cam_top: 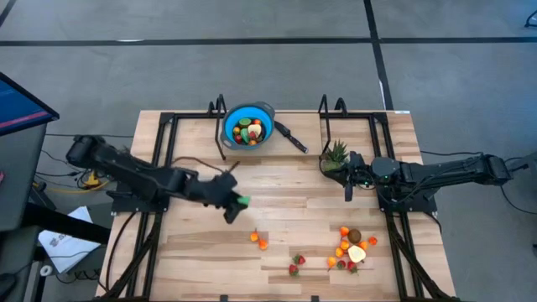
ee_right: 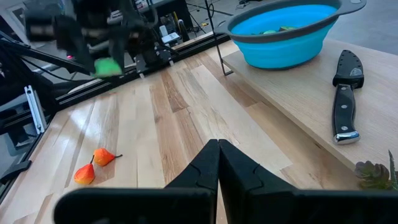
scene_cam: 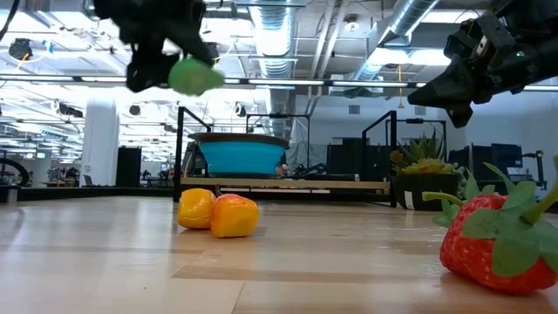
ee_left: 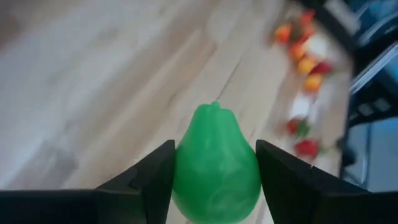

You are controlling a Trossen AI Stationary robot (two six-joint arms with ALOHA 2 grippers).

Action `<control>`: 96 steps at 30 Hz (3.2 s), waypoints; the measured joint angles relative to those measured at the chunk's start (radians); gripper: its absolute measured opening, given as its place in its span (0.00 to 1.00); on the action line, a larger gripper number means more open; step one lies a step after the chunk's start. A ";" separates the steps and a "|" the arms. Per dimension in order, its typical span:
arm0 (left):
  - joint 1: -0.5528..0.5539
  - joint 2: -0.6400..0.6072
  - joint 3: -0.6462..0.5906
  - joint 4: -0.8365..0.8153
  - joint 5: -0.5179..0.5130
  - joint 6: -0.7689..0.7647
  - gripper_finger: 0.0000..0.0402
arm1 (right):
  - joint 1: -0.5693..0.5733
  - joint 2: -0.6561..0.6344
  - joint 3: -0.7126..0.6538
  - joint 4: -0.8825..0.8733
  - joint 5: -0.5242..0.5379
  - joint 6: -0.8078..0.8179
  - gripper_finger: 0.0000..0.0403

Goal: Pick & Place Fruit
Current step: Put the avocado into the basket, then put the kiwi into the basket

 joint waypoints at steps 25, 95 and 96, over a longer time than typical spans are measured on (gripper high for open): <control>0.593 -0.078 0.002 0.376 -0.006 0.608 0.49 | 0.000 0.000 0.000 0.000 0.000 -0.010 0.00; 0.536 -0.480 -0.351 0.562 0.214 0.711 0.01 | 0.026 0.000 0.000 0.001 0.000 -0.009 0.00; 0.521 -0.496 -0.365 0.566 0.223 0.711 0.01 | 0.026 0.000 0.000 0.001 0.000 -0.009 0.00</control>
